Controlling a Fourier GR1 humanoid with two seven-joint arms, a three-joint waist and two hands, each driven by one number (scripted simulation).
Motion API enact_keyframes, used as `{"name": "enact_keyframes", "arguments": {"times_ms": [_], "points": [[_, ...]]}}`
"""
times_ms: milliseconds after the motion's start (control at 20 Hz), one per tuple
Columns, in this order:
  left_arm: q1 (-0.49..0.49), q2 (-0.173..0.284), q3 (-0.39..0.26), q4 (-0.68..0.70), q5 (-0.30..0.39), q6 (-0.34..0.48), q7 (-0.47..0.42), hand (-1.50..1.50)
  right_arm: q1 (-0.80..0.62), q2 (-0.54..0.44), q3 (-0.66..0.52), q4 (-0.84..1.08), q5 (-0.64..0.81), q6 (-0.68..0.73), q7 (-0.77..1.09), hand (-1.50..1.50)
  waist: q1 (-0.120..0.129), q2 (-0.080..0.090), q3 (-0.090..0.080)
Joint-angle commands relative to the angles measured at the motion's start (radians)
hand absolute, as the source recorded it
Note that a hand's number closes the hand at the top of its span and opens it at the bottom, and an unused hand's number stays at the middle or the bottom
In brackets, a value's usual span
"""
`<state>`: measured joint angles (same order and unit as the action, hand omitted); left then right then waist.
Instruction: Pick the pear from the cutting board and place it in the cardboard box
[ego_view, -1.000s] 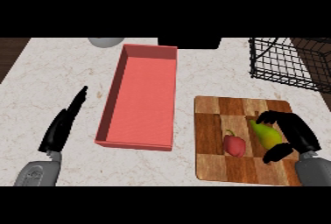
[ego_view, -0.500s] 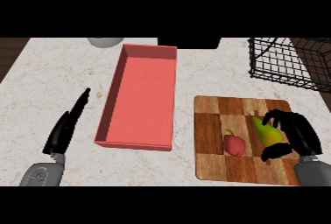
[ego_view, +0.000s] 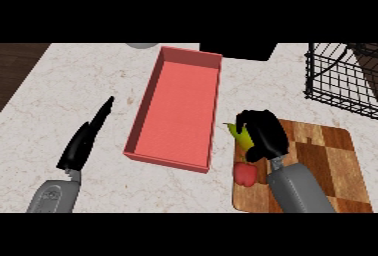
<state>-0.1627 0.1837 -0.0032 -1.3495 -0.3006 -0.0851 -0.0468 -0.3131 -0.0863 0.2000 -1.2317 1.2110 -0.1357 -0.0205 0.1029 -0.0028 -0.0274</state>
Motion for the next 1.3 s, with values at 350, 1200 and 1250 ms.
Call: {"name": "enact_keyframes", "arguments": {"times_ms": [350,1200,1250], "points": [[-0.037,-0.03,-0.054,0.035,-0.021,-0.022,0.003,0.0,-0.344,0.085,0.292,-0.038,0.112,0.125,0.628,1.5,0.062,-0.006,0.018],[-0.089,-0.015,-0.011,0.064,-0.015,-0.007,0.023,0.0,-0.837,0.086,0.428,-0.021,-0.086,0.321,1.43,1.5,0.022,0.001,0.022],[-0.09,-0.025,-0.011,0.067,-0.008,-0.009,0.038,0.0,-0.842,0.086,0.443,-0.025,-0.103,0.313,1.45,1.5,0.007,0.001,0.023]]}}
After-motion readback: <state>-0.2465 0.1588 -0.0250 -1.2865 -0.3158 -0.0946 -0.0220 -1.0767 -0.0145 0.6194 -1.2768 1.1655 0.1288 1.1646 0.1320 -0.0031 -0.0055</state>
